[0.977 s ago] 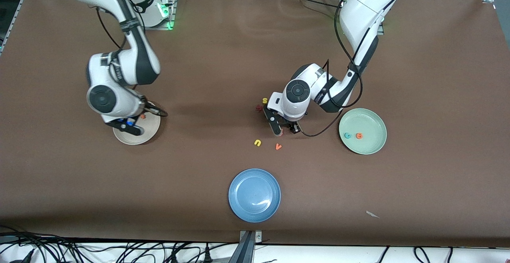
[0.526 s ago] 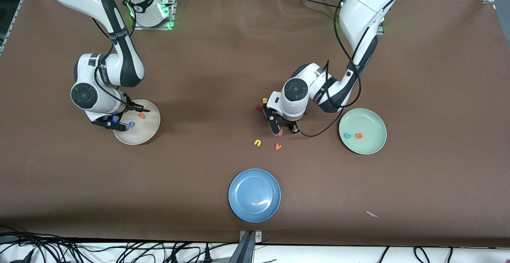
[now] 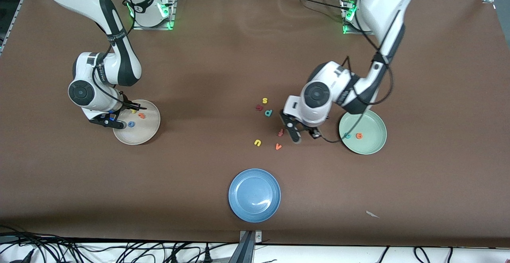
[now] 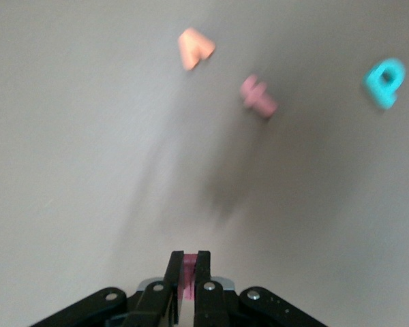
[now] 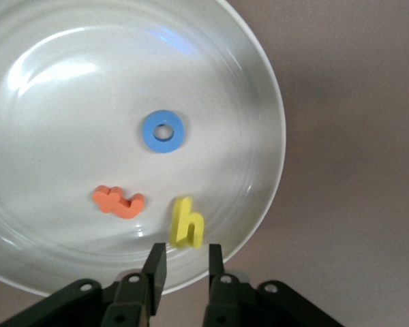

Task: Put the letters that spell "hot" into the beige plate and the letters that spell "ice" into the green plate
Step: 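Place the h on the beige plate while the left gripper carries the i, then retract the right gripper while the left gripper releases the i on green plate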

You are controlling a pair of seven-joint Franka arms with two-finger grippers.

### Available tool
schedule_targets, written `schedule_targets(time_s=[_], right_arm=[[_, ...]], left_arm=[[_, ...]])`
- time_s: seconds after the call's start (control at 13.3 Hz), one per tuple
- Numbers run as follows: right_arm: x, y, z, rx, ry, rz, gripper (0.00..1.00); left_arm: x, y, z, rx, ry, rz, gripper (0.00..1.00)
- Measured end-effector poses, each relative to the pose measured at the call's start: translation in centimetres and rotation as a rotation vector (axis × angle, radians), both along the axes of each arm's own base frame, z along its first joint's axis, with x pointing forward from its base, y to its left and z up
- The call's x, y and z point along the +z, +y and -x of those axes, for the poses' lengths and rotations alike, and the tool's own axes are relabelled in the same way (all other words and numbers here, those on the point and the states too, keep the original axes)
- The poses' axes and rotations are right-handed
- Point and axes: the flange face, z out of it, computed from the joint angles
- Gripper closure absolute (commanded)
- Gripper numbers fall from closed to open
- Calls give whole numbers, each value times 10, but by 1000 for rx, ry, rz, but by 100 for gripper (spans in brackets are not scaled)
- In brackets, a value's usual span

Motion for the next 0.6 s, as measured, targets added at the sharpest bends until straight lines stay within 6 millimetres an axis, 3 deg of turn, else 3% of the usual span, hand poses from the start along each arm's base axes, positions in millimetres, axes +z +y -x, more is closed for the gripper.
schedule_targets(time_s=[0.15, 0.3, 0.53, 0.6], right_arm=[[9, 2, -8, 3, -23, -3, 1], [31, 6, -26, 7, -52, -8, 1], [107, 6, -61, -8, -48, -21, 0], [141, 6, -70, -11, -52, -27, 0]], left_arm=[[7, 48, -16, -12, 37, -25, 100], [4, 82, -23, -14, 78, -40, 100], [-12, 127, -25, -2, 129, -49, 100], [-17, 138, -24, 4, 143, -50, 90]])
